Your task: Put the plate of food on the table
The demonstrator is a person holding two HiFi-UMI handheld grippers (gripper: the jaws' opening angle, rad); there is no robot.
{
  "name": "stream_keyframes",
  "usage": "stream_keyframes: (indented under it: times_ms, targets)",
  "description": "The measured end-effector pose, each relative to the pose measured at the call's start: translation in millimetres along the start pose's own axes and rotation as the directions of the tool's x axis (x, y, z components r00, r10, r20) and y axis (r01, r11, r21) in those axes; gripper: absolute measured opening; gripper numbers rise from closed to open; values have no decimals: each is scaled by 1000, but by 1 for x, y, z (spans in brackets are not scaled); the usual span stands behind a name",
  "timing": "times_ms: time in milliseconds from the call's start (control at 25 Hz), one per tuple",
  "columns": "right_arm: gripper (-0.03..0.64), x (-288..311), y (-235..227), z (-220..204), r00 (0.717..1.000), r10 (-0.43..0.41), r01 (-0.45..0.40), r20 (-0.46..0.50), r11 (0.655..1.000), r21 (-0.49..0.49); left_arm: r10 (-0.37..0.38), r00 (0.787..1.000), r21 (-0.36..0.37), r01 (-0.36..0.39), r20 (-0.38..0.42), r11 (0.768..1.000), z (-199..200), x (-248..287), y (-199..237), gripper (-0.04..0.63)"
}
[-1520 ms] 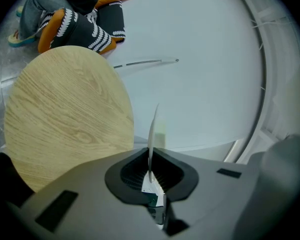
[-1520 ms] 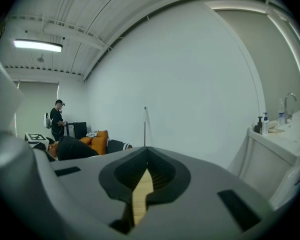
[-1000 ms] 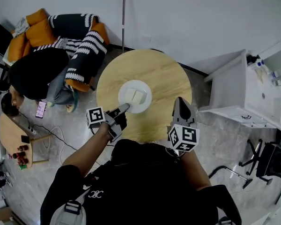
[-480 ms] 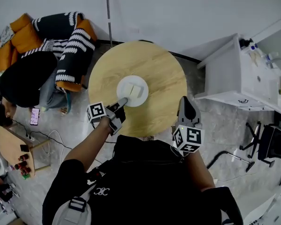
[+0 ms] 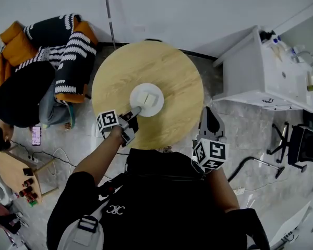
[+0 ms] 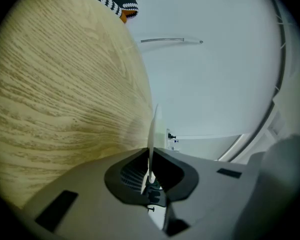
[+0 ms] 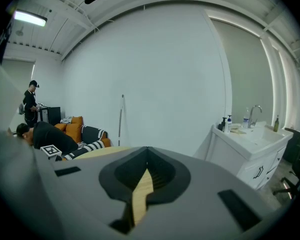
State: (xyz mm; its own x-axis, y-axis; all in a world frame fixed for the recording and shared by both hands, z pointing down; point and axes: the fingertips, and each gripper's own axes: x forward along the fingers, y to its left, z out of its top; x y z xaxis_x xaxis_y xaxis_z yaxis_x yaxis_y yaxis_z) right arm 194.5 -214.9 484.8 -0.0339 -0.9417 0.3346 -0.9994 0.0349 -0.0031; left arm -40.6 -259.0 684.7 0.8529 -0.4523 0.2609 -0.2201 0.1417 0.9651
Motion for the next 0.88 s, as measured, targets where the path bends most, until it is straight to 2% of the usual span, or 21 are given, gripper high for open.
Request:
stream_keyframes:
  times_ms: [280,880]
  targets:
    - [8,-7,-2,-5,1000,-23,23,-12,1000,-3,9,1000,-13,-9,-17,1000,0,11,7,20]
    - [8,-13,-14,-15,996,-78,79,-38,997,5,104,994,-61,-106,-35,993,7,28,30,18]
